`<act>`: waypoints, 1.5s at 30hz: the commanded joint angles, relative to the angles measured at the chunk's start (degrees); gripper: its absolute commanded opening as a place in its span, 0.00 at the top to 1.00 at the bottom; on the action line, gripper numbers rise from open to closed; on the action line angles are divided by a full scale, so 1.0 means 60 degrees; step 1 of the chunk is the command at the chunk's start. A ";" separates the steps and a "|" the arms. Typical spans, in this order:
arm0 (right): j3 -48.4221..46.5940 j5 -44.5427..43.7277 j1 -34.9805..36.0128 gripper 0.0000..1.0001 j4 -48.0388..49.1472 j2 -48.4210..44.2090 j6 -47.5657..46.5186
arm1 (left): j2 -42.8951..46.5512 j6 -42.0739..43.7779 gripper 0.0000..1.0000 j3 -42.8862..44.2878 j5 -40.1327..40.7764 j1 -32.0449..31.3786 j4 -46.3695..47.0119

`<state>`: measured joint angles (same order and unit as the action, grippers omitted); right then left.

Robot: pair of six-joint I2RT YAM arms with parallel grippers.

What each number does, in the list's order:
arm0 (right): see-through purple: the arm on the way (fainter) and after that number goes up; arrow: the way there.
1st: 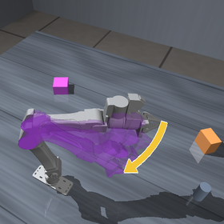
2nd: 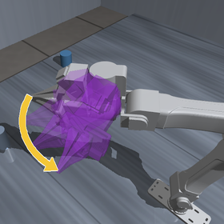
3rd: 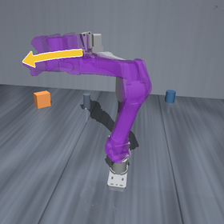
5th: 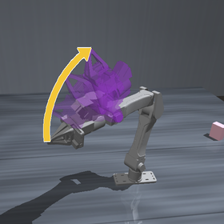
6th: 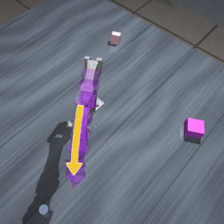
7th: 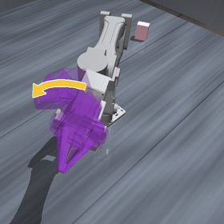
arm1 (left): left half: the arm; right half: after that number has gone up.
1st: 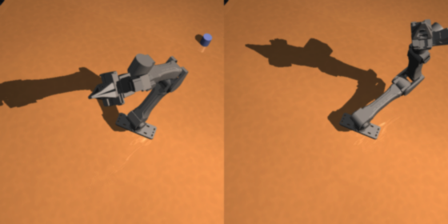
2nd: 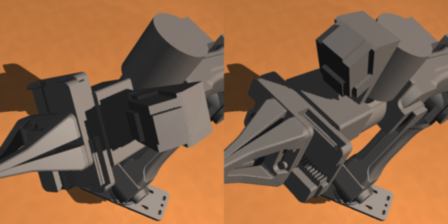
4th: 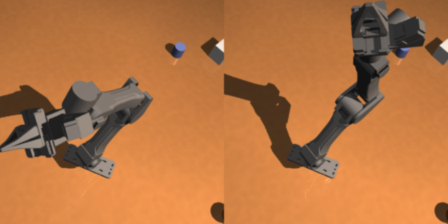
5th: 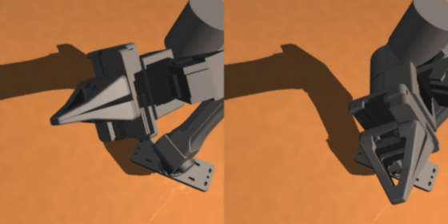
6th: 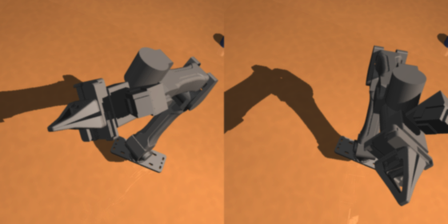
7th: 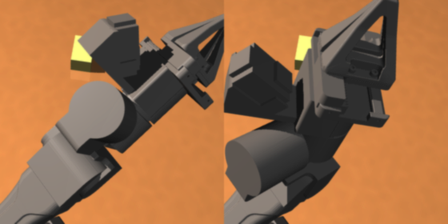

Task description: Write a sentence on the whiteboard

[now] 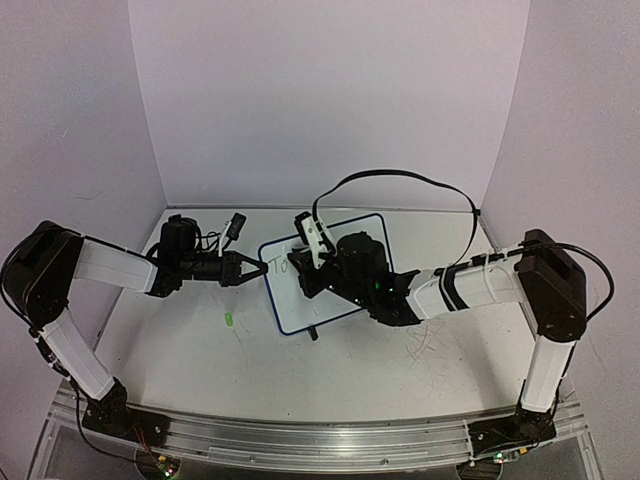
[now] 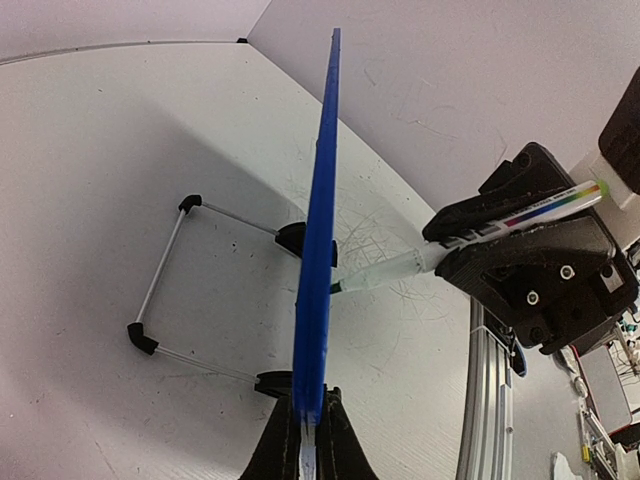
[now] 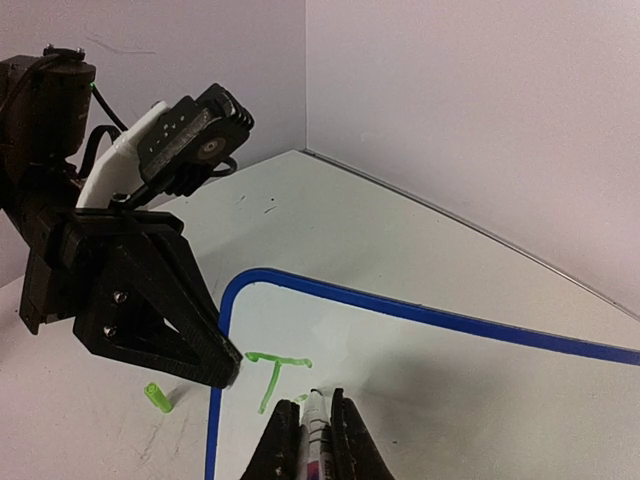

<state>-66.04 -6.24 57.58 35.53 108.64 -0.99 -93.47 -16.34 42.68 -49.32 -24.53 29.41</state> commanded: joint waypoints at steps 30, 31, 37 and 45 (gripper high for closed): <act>0.1079 0.1141 -0.0458 1.00 0.0633 -0.1527 -0.0118 | 0.0484 0.0279 1.00 0.0064 0.0007 0.0044 0.0120; 0.1015 0.1135 -0.0440 1.00 0.0597 -0.1391 -0.0213 | 0.0481 0.0271 1.00 0.0064 0.0016 0.0047 0.0123; 0.0210 0.0608 -0.0079 1.00 0.0009 -0.0964 -0.0538 | 0.0418 0.0238 1.00 0.0119 0.0015 0.0045 0.0103; 0.0253 -0.0312 -0.0061 1.00 0.0068 -0.0781 -0.0341 | 0.0360 0.0233 1.00 0.0174 -0.0036 0.0044 0.0107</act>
<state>-62.27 -2.49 57.41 34.42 103.13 -3.16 -93.25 -16.21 42.68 -49.45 -24.58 29.37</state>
